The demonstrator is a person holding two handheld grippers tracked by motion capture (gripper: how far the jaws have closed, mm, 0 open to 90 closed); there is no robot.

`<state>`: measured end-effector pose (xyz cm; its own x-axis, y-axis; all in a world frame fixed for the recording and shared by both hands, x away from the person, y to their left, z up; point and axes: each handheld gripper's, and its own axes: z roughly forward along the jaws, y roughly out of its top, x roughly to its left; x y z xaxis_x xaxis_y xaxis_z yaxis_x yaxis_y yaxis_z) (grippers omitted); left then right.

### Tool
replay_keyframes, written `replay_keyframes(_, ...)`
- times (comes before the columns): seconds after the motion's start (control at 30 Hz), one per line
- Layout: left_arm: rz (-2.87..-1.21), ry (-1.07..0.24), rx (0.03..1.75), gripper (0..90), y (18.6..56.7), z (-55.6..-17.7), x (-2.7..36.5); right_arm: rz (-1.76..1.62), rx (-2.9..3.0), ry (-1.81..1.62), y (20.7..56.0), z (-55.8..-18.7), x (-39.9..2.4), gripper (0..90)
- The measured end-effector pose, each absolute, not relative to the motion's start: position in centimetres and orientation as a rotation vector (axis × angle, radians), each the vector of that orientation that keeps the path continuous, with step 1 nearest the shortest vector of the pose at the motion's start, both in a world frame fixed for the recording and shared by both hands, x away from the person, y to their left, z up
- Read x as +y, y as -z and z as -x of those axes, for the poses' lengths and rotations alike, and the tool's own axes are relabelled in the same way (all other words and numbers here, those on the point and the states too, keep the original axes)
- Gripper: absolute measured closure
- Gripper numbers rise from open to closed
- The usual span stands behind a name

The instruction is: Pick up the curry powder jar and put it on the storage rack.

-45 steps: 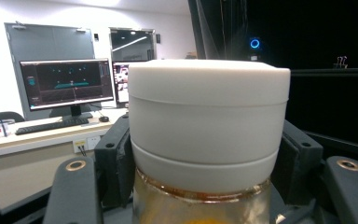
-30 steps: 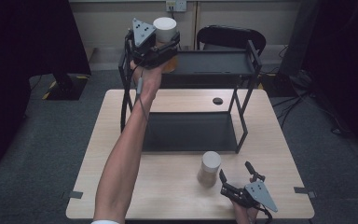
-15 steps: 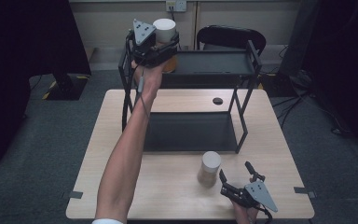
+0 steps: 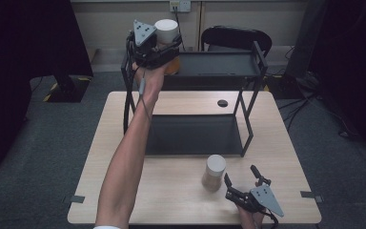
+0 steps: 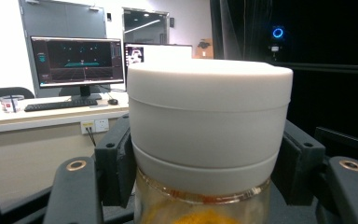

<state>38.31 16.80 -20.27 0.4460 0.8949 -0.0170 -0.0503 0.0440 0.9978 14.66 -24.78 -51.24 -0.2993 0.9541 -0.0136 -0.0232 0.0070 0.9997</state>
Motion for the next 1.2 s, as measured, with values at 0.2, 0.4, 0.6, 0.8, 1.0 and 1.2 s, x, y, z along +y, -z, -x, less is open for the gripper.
replay_keyframes(0.2,-1.307,-0.856,0.835,19.7,20.2,-38.1,17.0,-1.025,1.417,-1.431,51.2,-14.7,-24.8,3.8)
replay_keyframes(0.4,-1.271,-0.885,0.862,1.6,20.6,-37.4,16.1,-1.025,1.417,-1.431,51.2,-14.7,-24.8,3.8)
replay_keyframes(0.6,-1.269,-0.888,0.838,0.0,21.0,-36.8,15.9,-1.025,1.417,-1.431,51.2,-14.7,-24.8,3.8)
replay_keyframes(0.8,-1.261,-0.902,0.797,0.0,21.6,-36.0,15.9,-1.026,1.415,-1.433,51.3,-14.7,-24.8,3.8)
replay_keyframes(1.0,-1.239,-0.891,0.794,0.0,22.7,-35.1,16.4,-1.024,1.417,-1.431,51.3,-14.7,-24.8,3.8)
replay_keyframes(1.2,-1.241,-0.89,0.777,0.0,23.5,-34.1,16.8,-1.024,1.417,-1.431,51.3,-14.7,-24.8,3.8)
